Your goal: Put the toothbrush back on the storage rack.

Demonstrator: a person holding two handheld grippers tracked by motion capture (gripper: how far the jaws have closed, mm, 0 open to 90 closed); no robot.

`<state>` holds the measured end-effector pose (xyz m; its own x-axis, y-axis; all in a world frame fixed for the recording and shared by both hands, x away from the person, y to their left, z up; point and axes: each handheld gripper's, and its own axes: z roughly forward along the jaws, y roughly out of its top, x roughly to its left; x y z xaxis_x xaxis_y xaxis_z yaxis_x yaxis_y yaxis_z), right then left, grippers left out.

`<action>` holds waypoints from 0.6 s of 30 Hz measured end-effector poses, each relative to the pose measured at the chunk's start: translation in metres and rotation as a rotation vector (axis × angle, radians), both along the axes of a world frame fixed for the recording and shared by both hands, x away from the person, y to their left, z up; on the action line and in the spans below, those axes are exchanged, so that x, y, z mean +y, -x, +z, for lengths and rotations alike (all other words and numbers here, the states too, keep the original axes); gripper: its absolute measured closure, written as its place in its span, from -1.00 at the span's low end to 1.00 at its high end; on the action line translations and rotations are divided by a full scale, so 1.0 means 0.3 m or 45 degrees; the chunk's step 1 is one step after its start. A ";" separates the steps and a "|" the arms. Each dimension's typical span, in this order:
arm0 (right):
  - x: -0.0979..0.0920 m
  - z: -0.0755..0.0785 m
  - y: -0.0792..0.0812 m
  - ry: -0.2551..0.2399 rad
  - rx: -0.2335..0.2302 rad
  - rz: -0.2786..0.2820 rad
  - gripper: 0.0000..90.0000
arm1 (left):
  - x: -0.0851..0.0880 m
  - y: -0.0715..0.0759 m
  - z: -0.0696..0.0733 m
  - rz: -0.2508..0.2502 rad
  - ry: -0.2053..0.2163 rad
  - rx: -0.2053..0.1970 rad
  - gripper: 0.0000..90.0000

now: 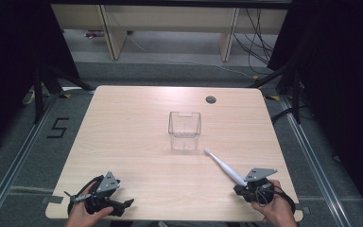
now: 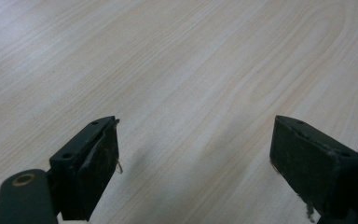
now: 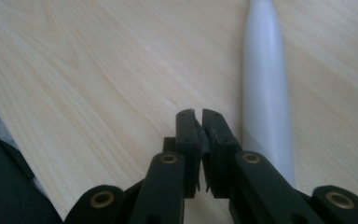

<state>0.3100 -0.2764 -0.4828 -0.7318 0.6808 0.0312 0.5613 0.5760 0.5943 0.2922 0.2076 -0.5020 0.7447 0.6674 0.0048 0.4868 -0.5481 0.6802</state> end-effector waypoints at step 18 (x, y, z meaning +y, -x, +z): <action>0.076 0.108 -0.119 0.185 -0.028 -0.030 0.36 | 0.002 -0.001 0.002 0.003 -0.011 0.010 -0.66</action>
